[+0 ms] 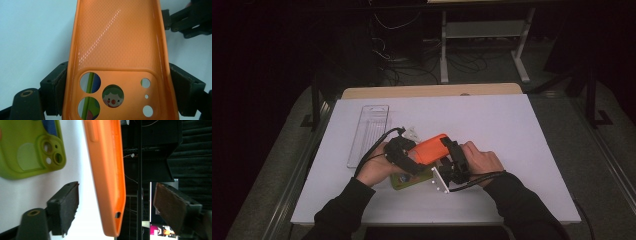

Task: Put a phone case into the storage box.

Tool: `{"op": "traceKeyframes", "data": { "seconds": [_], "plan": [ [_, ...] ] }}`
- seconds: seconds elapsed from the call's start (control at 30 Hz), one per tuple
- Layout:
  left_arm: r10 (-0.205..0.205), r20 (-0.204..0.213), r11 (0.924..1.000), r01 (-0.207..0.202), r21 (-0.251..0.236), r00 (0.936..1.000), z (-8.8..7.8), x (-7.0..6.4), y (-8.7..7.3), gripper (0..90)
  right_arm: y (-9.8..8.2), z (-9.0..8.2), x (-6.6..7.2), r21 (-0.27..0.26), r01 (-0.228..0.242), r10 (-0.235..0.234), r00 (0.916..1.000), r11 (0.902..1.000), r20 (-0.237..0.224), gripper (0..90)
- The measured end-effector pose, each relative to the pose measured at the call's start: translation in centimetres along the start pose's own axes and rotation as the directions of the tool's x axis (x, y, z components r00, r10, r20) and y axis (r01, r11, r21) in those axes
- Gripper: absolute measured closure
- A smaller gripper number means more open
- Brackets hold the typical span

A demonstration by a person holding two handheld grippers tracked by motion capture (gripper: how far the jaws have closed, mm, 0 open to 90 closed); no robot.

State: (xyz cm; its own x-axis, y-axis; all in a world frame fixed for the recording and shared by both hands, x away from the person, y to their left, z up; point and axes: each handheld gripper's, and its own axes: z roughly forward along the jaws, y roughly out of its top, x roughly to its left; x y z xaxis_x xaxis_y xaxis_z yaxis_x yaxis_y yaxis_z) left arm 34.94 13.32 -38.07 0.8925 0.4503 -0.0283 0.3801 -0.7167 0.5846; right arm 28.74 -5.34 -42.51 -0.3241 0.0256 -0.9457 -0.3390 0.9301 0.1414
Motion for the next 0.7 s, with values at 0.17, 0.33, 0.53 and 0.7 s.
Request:
{"op": "traceKeyframes", "data": {
  "seconds": [0.17, 0.33, 0.53, 0.7],
  "plan": [
    [0.0, -0.003, 1.0, 0.0, -0.005, 1.0, -0.18, 0.03, -0.01, 15.9, 0.23, 0.04, 0.68, -0.005, 0.028, -0.028, 0.9996, 0.9996, 0.005, 30.4],
    [-0.003, -0.007, 1.0, 0.003, -0.009, 1.0, -0.13, -0.05, -0.03, 15.9, 0.23, -0.07, 0.82, -0.017, 0.033, -0.033, 0.9995, 0.9993, 0.004, 38.9],
    [0.006, 0.0, 1.0, -0.006, -0.001, 1.0, 0.01, -0.2, 0.03, 15.9, 0.15, 0.0, 1.08, -0.013, 0.033, -0.033, 0.9994, 0.9994, 0.007, 45.7],
    [0.008, -0.001, 1.0, -0.008, 0.001, 1.0, 0.12, -0.31, 0.03, 15.8, 0.19, -0.11, 1.15, -0.019, 0.047, -0.047, 0.9988, 0.9987, 0.014, 51.9]
  ]
}}
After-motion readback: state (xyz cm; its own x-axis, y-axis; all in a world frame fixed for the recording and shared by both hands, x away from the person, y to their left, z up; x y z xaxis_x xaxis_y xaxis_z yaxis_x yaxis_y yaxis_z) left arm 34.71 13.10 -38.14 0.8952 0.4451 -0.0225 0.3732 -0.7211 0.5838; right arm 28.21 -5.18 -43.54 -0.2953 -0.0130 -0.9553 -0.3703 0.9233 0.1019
